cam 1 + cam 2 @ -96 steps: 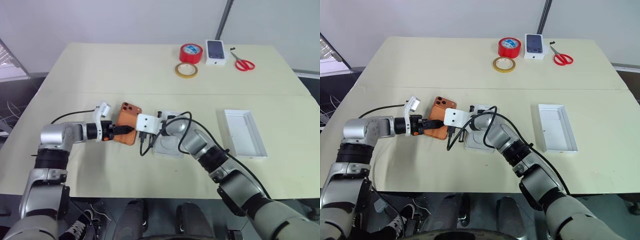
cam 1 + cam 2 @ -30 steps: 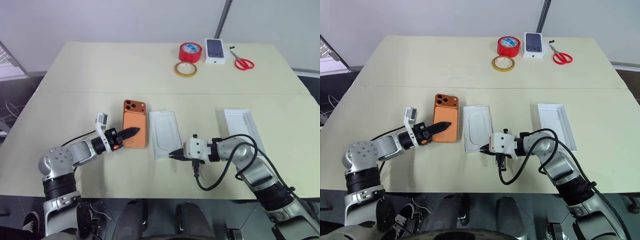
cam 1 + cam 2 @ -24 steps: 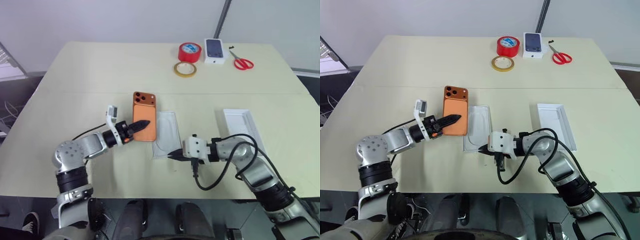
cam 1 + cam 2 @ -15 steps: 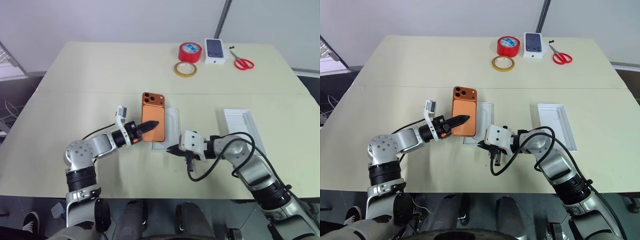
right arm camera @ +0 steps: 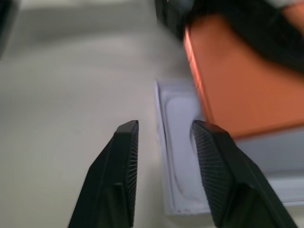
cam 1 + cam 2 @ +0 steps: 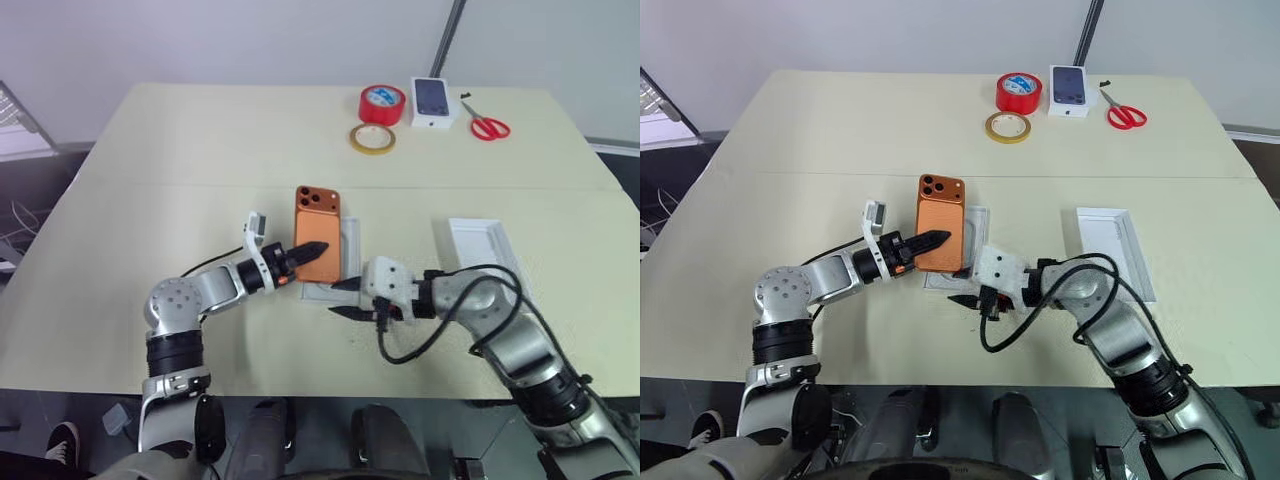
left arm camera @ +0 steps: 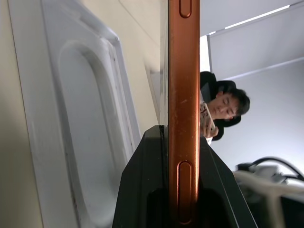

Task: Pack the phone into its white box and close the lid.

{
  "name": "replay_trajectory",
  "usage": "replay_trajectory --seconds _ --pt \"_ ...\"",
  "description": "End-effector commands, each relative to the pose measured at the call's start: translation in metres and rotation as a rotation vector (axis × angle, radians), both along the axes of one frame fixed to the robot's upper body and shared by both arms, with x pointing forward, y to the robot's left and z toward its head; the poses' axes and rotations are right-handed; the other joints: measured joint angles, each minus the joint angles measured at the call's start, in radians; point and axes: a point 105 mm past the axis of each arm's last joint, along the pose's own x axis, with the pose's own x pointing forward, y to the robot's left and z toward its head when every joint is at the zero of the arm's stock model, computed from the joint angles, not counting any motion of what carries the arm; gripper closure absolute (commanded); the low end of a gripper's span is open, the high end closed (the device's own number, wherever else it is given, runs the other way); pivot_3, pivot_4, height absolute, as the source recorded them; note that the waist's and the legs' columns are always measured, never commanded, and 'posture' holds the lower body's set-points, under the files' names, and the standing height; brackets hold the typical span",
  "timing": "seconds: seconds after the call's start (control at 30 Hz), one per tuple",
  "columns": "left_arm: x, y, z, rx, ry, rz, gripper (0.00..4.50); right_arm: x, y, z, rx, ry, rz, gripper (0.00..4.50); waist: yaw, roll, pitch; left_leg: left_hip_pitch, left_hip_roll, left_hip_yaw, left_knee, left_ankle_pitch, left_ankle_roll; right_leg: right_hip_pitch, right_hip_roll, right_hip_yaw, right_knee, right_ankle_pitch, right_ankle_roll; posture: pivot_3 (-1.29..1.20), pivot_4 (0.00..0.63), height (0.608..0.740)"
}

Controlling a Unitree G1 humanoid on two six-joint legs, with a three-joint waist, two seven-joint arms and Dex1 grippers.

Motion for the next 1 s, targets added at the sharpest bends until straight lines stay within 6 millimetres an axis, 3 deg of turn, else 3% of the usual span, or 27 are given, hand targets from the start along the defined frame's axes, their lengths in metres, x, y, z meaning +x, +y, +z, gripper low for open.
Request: replay_trajectory --seconds 0.03,0.1,0.2,0.43,0.83,1.0 --pt "-0.002 -0.007 0.012 -0.032 -0.049 -0.028 4.50 0.004 -0.032 0.008 -0.065 -0.019 -0.042 2.51 0.007 0.000 0.000 0.000 0.000 0.000 0.001 0.000 0.001 0.001 0.000 0.000 0.000 0.000 0.000 0.00 0.150 0.728" --pt "-0.005 -0.010 0.007 -0.015 -0.038 -0.046 4.50 0.018 -0.053 0.001 -0.161 -0.058 -0.120 2.51 0.009 0.000 0.000 0.000 0.000 0.000 0.001 -0.001 0.001 0.000 0.000 0.000 0.000 0.000 0.000 0.00 0.150 0.728" --pt "-0.006 -0.013 0.002 -0.004 -0.020 -0.049 4.50 0.035 -0.064 -0.001 -0.199 -0.112 -0.192 2.51 0.009 0.000 0.000 0.000 0.000 0.000 0.001 -0.001 0.001 0.000 0.000 0.000 0.000 0.000 0.000 0.00 0.150 0.728" --pt "-0.005 -0.016 0.001 0.031 -0.014 -0.045 1.31 0.037 -0.048 -0.002 -0.137 -0.113 -0.178 2.44 0.010 0.000 0.000 -0.001 0.001 0.000 0.001 0.001 -0.001 -0.001 0.001 0.000 0.000 0.000 0.000 0.00 0.150 0.728" --pt "-0.015 -0.007 0.018 0.213 -0.156 -0.106 1.31 0.047 -0.045 -0.004 -0.123 -0.135 -0.200 2.44 0.009 0.000 0.000 0.000 0.000 0.000 0.001 0.001 -0.002 0.000 0.000 0.000 0.000 0.000 0.000 0.00 0.150 0.728" --pt "-0.012 0.006 0.021 0.262 -0.187 -0.070 1.31 0.052 -0.043 -0.004 -0.117 -0.149 -0.218 2.44 0.010 0.000 0.000 0.000 0.000 0.000 0.001 0.001 -0.001 0.000 0.000 0.000 0.000 0.000 0.000 0.00 0.150 0.728"
